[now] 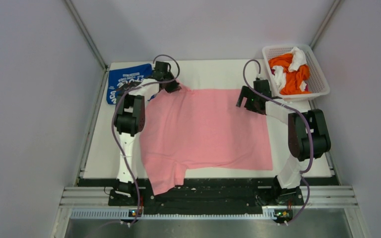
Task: Fold and stack the t-shirts
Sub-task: Flatten out the tshirt
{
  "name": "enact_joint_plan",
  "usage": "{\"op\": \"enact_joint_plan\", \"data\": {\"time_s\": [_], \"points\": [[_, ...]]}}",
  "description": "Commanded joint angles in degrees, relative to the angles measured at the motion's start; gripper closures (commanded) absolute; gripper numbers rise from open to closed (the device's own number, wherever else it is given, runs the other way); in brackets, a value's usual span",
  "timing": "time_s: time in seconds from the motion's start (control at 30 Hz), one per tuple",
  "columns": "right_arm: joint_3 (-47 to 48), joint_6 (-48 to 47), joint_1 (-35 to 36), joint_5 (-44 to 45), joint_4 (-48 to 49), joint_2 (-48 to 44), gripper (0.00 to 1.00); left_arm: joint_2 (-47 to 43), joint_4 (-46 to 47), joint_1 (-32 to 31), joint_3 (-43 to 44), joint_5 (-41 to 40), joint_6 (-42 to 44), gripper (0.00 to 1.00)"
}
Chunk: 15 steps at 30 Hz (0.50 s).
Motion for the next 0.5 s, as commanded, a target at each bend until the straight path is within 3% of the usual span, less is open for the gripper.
{"op": "enact_joint_plan", "data": {"time_s": [0.0, 0.47], "points": [[0.4, -1.0, -0.1, 1.4, 1.2, -1.0, 0.02, -4.6, 5.4, -1.0, -0.5, -2.2, 0.4, 1.0], [-0.1, -1.2, -0.1, 2.0, 1.8, -1.7, 0.02, 4.1, 11.8, -1.7, 10.5, 0.4, -2.0, 1.0]]}}
